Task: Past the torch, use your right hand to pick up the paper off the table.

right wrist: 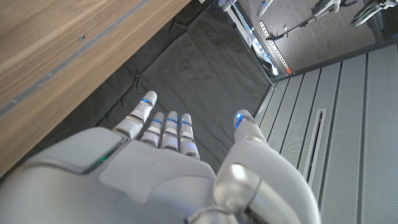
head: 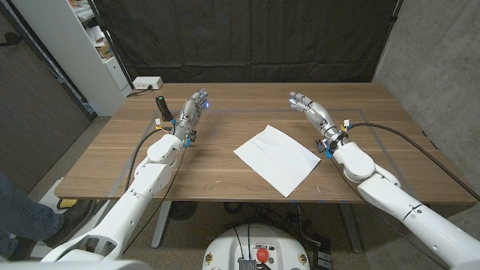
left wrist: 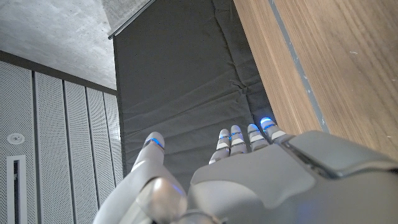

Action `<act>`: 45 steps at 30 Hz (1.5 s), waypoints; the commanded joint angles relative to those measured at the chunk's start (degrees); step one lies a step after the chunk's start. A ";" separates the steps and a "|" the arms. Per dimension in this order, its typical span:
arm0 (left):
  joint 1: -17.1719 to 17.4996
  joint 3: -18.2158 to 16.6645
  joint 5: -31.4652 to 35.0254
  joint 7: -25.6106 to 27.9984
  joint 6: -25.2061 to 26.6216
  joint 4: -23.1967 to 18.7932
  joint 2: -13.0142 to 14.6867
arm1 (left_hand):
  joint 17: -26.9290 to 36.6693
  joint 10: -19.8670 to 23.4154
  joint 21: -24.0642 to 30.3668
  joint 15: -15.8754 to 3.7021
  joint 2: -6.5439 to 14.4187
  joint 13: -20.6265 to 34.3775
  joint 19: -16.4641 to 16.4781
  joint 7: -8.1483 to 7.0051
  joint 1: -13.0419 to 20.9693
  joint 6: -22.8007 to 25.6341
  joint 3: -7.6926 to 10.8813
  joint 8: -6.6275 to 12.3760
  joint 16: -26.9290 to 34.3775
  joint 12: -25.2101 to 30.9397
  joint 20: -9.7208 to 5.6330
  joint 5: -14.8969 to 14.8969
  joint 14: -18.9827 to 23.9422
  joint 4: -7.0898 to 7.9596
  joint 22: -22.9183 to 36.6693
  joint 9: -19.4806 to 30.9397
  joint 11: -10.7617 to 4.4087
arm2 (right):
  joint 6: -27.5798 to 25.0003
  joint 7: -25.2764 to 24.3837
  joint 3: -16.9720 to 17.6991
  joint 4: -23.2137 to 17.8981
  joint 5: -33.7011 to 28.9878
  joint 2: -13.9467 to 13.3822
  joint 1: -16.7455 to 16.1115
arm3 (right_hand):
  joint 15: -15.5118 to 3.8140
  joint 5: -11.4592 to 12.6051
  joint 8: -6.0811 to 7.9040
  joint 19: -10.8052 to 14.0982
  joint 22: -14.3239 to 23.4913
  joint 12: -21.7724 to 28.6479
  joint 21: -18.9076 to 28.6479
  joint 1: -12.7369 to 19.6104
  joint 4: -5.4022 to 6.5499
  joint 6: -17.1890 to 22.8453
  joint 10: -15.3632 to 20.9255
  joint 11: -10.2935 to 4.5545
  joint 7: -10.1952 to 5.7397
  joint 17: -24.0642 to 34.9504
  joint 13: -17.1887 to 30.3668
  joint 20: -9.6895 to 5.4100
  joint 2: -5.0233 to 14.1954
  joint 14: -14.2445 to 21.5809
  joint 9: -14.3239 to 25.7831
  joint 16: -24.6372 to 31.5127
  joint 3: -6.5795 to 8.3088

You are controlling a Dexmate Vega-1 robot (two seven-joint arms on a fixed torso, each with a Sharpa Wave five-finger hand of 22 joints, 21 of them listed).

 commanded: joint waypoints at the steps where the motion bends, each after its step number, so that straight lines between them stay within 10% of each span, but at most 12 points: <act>1: 0.16 0.42 0.39 0.60 0.15 -0.52 0.10 | 0.10 0.47 -0.30 -0.05 0.41 0.19 -0.19 0.05 0.12 0.61 -0.07 0.11 -0.19 -0.26 -0.79 -0.04 0.03 -0.07 0.09 0.30 0.11 | -1.31 -1.90 -0.09 -2.12 -5.58 -0.94 -0.85 | -0.36 -0.08 -0.14 0.18 0.28 -0.06 -0.10 0.69 -0.22 0.01 0.40 -0.07 -0.49 -0.06 0.11 -0.29 -0.12 0.05 0.10 -0.05 -0.16; 45: -0.49 1.07 0.07 -0.44 -0.39 0.81 -0.31 | 0.13 0.33 -2.00 0.07 0.63 0.24 -0.59 0.01 0.30 0.54 -0.41 -0.08 -0.68 -1.04 0.38 -0.12 -0.20 -0.14 0.12 0.30 0.08 | -8.43 -7.89 0.79 -10.91 -22.99 -4.22 -5.53 | -0.62 0.10 -0.28 0.40 0.31 -0.56 -1.54 2.11 -0.49 0.05 0.42 -0.60 -1.10 -0.58 0.16 -0.09 -0.13 0.09 0.13 -0.22 -0.31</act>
